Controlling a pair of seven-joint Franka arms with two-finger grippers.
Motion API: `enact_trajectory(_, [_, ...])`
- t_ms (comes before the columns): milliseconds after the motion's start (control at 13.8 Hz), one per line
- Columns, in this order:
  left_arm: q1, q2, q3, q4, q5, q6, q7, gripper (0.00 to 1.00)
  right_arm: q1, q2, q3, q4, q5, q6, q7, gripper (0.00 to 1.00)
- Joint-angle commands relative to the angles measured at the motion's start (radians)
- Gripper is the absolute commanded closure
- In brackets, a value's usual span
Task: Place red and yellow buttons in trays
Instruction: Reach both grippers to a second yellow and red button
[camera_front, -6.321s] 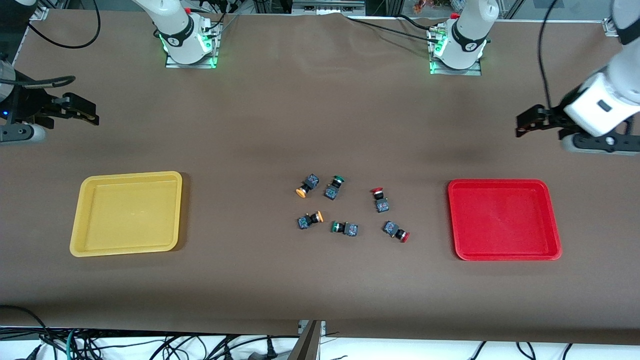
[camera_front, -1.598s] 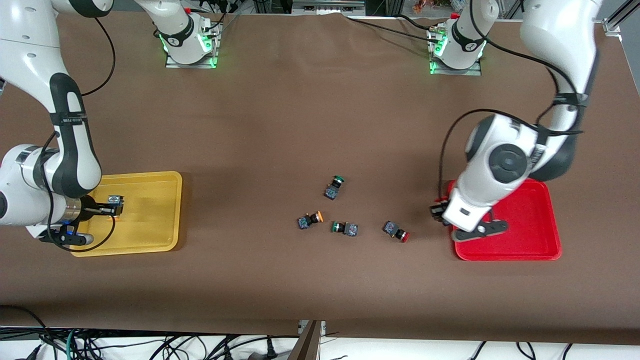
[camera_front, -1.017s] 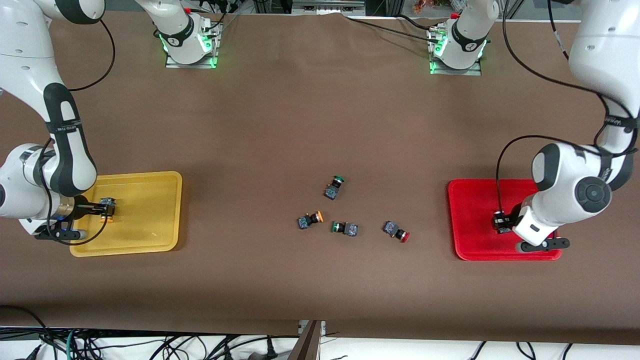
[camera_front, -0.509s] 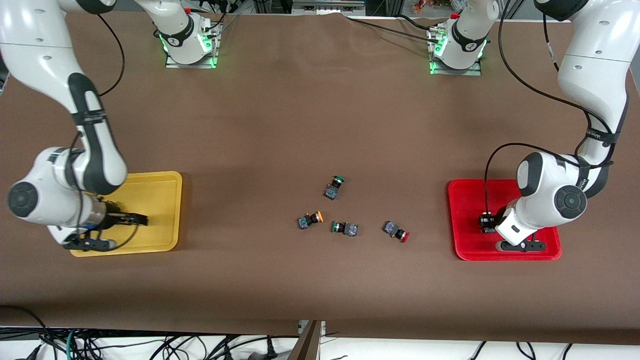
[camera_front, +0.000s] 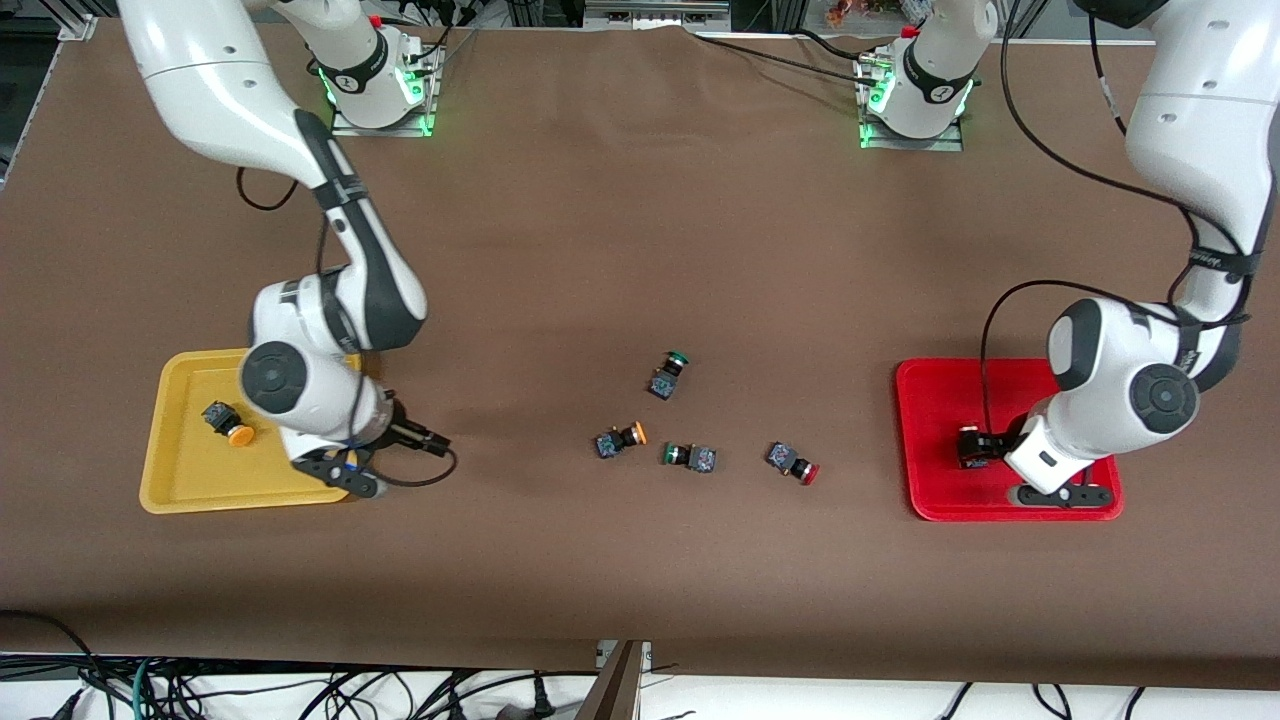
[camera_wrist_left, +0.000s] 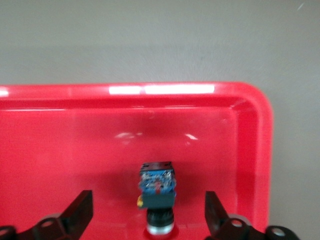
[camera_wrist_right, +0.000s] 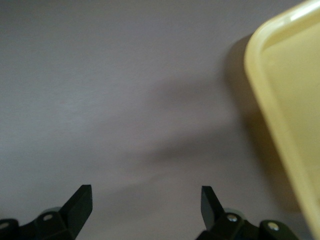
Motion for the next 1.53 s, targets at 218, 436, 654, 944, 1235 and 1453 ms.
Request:
enact_trajectory(218, [-0.005,-0.102,-0.057,-0.016,-0.017,-0.053,-0.171,0.0,0.172,0.072,-0.014,0.041,-0.005,0.185,0.566,0.04])
enact_trajectory(436, [-0.065,-0.099,-0.104,-0.01,-0.014,-0.052,-0.407,0.0,0.235,0.11,-0.018,0.059,-0.013,0.276,0.756,0.04])
enact_trajectory(654, [-0.186,-0.061,-0.104,0.053,-0.007,-0.052,-0.61,0.0,0.288,0.171,-0.025,0.143,-0.054,0.279,0.882,0.04])
enact_trajectory(944, [-0.304,0.033,-0.096,0.165,-0.013,-0.053,-0.852,0.0,0.324,0.268,-0.04,0.273,-0.074,0.281,0.956,0.04])
enact_trajectory(1235, [-0.323,0.077,-0.096,0.21,-0.025,-0.049,-1.235,0.0,0.377,0.348,-0.086,0.347,-0.073,0.292,0.964,0.04])
enact_trajectory(1453, [-0.341,0.1,-0.082,0.213,-0.022,-0.033,-1.481,0.0,0.377,0.363,-0.084,0.357,-0.071,0.296,0.959,0.25])
